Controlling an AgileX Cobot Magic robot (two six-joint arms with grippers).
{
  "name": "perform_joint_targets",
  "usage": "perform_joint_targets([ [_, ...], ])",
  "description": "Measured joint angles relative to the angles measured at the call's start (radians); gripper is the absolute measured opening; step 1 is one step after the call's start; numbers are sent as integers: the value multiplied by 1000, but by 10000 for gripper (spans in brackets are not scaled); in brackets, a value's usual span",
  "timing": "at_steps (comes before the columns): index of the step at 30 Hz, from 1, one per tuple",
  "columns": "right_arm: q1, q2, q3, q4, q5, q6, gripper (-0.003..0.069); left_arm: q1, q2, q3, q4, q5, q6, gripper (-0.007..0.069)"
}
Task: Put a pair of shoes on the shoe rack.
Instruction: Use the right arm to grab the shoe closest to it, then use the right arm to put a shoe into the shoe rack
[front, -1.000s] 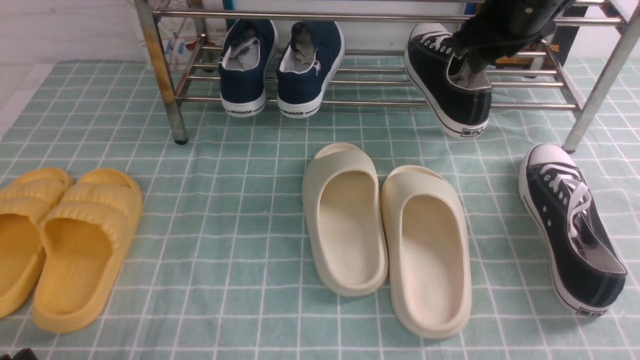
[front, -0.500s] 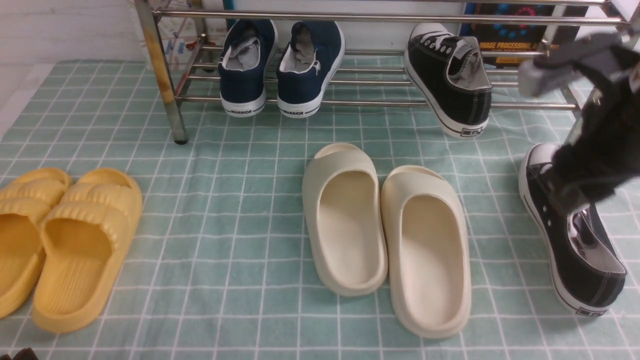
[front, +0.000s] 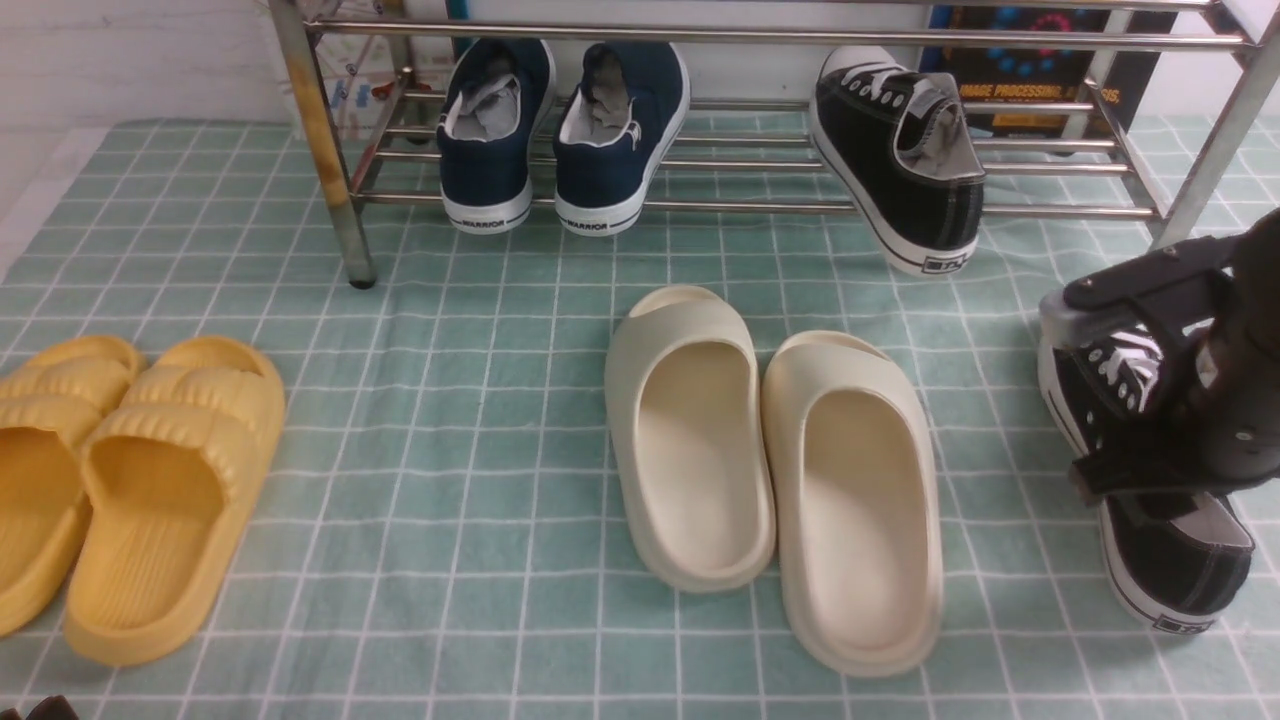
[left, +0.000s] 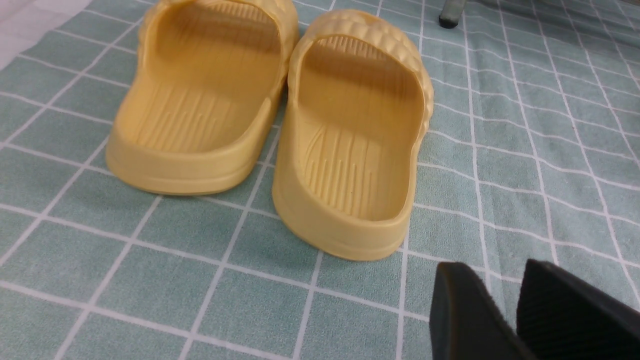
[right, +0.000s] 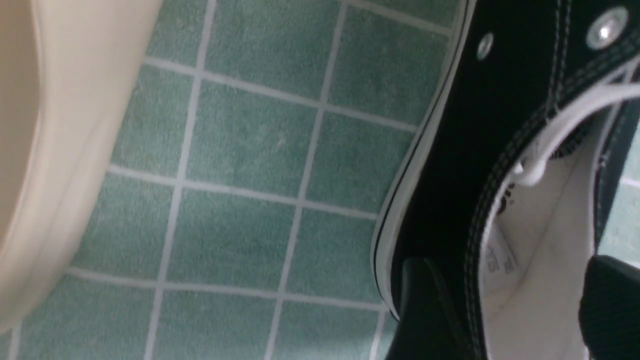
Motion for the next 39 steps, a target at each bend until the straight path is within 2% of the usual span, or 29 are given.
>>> perform_joint_targets([
  [5,0,70,0,10,-19,14,379,0,0,0,0,0,0,197],
  [8,0,101,0,22,-28,-2,262,0,0,0,0,0,0,200],
  [9,0,102,0,22,-29,-7,190,0,0,0,0,0,0,202],
  [12,-1,88,0,21,-33,-7,35,0,0,0,0,0,0,205],
  [13,-1,81,1,21,-33,-7,22,0,0,0,0,0,0,206],
  [20,-1,-57,-5,28,23,-41,13,0,0,0,0,0,0,209],
  [24,-1,-105,-72,30,51,-108,13,0,0,0,0,0,0,214],
  [30,-8,-83,-177,29,67,-144,13,0,0,0,0,0,0,218],
  [39,-112,58,-401,42,104,-266,13,0,0,0,0,0,0,227],
])
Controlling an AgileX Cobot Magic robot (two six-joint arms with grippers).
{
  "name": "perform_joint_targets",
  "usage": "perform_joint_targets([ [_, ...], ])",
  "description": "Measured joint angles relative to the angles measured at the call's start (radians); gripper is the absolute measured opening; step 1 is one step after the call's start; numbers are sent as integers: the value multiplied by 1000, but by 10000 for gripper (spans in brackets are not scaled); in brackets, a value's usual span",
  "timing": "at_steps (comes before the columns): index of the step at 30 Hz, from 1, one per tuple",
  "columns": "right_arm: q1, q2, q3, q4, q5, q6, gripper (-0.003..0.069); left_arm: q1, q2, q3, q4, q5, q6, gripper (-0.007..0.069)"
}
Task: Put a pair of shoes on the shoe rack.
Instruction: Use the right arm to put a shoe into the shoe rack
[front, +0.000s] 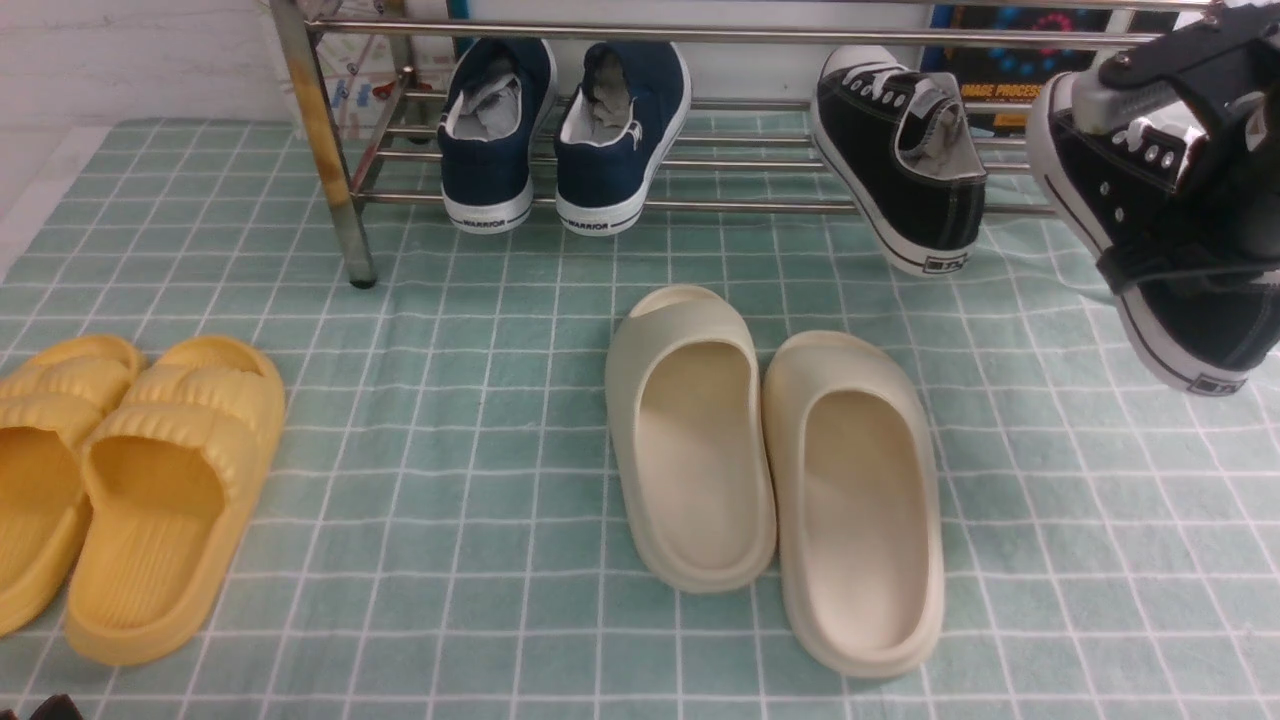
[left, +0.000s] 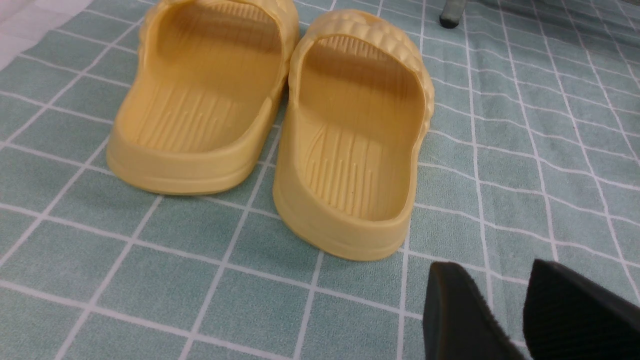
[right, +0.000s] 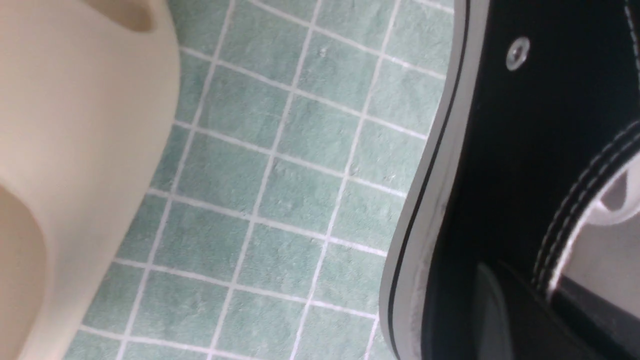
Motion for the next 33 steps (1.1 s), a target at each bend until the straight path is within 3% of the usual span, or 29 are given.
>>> perform_joint_targets([
  [9,-20,198,-200,47,13,-163,13,0,0,0,0,0,0,235],
  [23,-20,486,-574,31,5,-169,13,0,0,0,0,0,0,237],
  [33,-20,548,-643,32,-47,-189,13,0,0,0,0,0,0,237],
])
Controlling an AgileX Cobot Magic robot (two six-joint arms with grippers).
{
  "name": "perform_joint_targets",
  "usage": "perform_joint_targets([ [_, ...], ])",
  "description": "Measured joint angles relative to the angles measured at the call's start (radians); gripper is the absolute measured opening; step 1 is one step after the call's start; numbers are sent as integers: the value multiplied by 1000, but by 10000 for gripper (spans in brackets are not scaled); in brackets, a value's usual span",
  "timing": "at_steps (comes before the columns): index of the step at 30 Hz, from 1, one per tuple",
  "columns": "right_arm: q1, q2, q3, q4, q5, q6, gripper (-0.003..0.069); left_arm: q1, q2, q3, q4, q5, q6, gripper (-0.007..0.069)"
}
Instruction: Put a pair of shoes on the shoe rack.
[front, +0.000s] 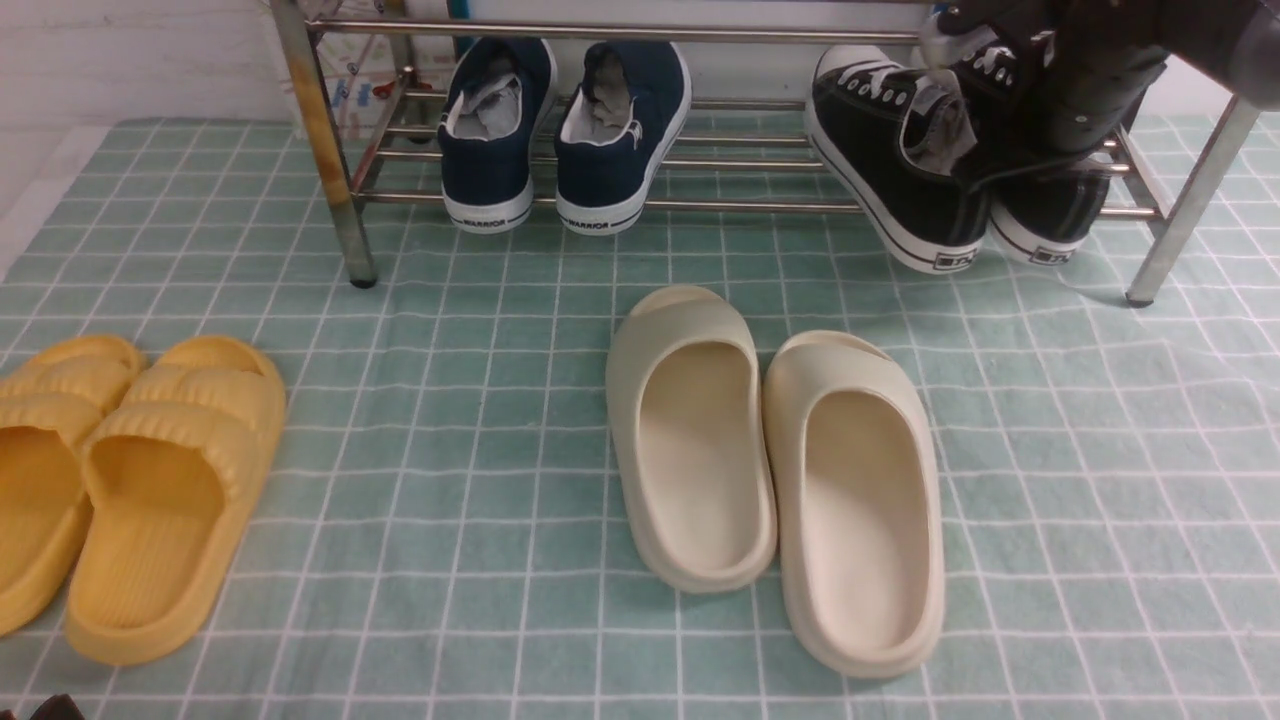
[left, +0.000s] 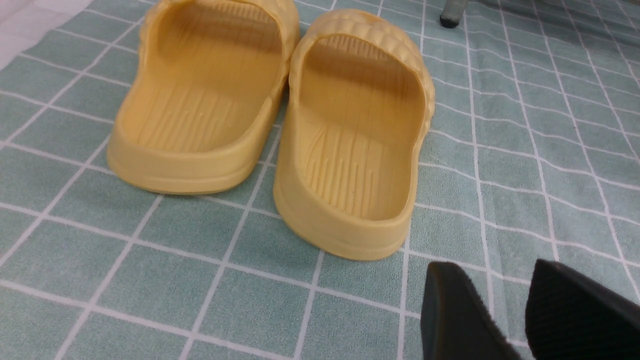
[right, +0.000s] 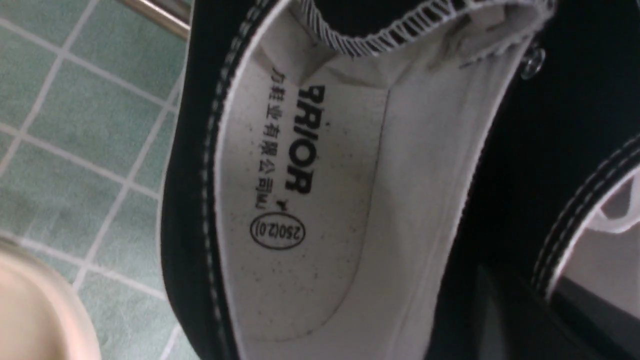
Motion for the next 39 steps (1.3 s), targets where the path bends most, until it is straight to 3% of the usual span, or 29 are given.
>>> perform_joint_targets([
  [9,1,13,-2,0,-26,18,40,0,0,0,0,0,0,237],
  [14,1,6,-7,-3,-26,51,192,0,0,0,0,0,0,237],
  [15,1,-4,-8,-4,2,67,276,0,0,0,0,0,0,237],
  [18,1,-40,-10,0,108,87,395,0,0,0,0,0,0,237],
  [23,2,-111,-12,10,272,88,465,0,0,0,0,0,0,239],
  [29,3,-264,58,88,295,80,407,0,0,0,0,0,0,239],
  [34,9,-473,228,178,298,63,265,0,0,0,0,0,0,239],
  [35,11,-558,318,200,299,54,204,0,0,0,0,0,0,239],
  [36,11,-569,318,201,299,53,196,0,0,0,0,0,0,239],
  [39,11,-778,528,212,278,55,76,0,0,0,0,0,0,239],
])
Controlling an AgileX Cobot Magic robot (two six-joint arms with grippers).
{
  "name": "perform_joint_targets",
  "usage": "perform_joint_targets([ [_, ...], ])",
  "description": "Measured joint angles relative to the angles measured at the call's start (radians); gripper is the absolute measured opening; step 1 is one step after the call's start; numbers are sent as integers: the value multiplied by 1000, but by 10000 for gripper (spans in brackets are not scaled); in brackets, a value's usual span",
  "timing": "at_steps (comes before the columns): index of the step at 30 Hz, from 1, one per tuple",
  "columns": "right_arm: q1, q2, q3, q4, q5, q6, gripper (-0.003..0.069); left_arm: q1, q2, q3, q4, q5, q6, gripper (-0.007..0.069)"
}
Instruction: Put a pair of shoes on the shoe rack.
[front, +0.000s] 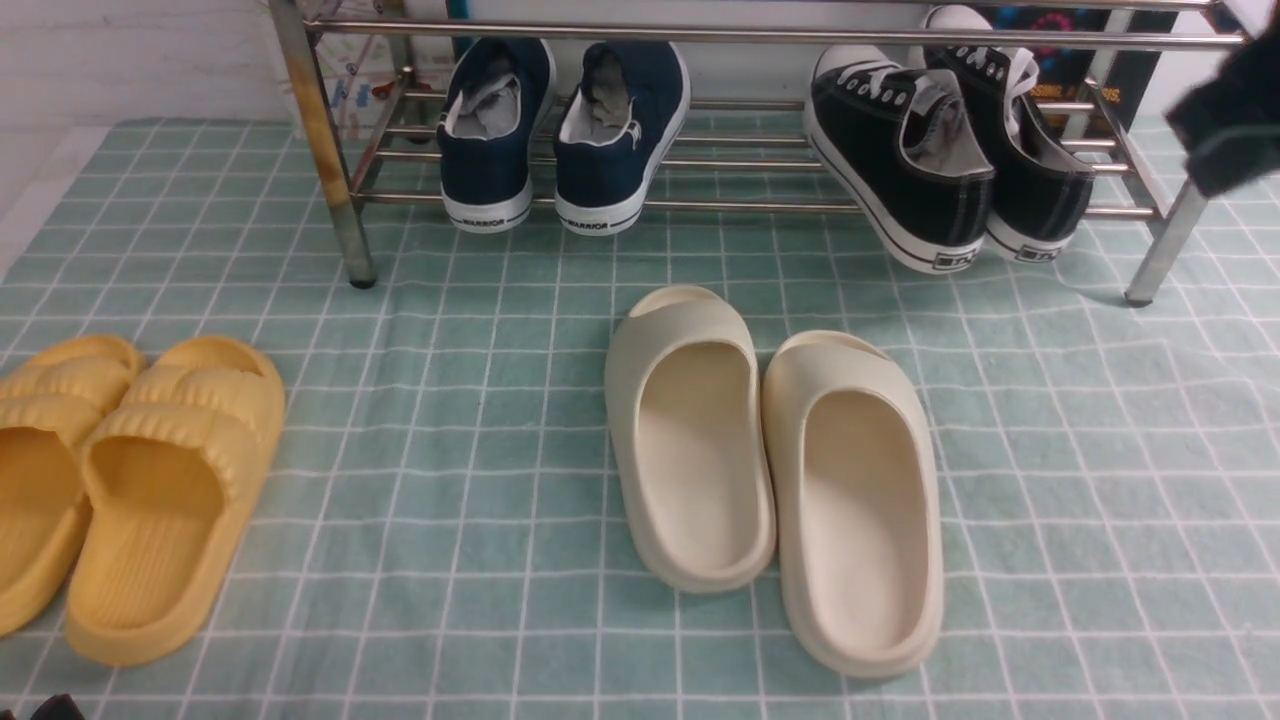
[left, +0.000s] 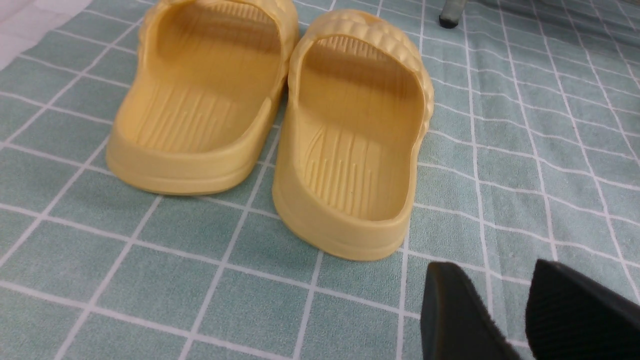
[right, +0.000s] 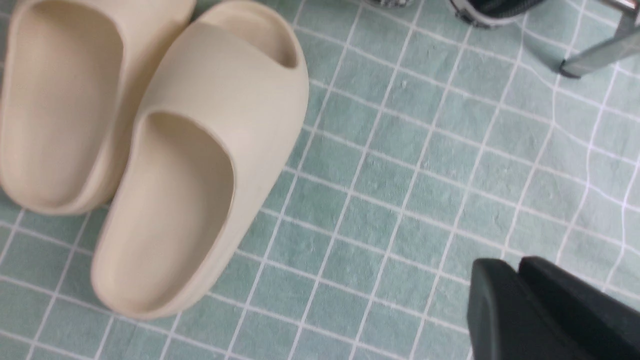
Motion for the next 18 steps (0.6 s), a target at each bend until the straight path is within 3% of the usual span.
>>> perform_joint_targets([
  [5,0,-279,273,16,-171,41,-2,0,0,0,0,0,0,239],
  [12,0,-689,622,72,-356,51,-5,0,0,0,0,0,0,239],
  [18,0,-930,771,80,-406,51,-5,0,0,0,0,0,0,239],
])
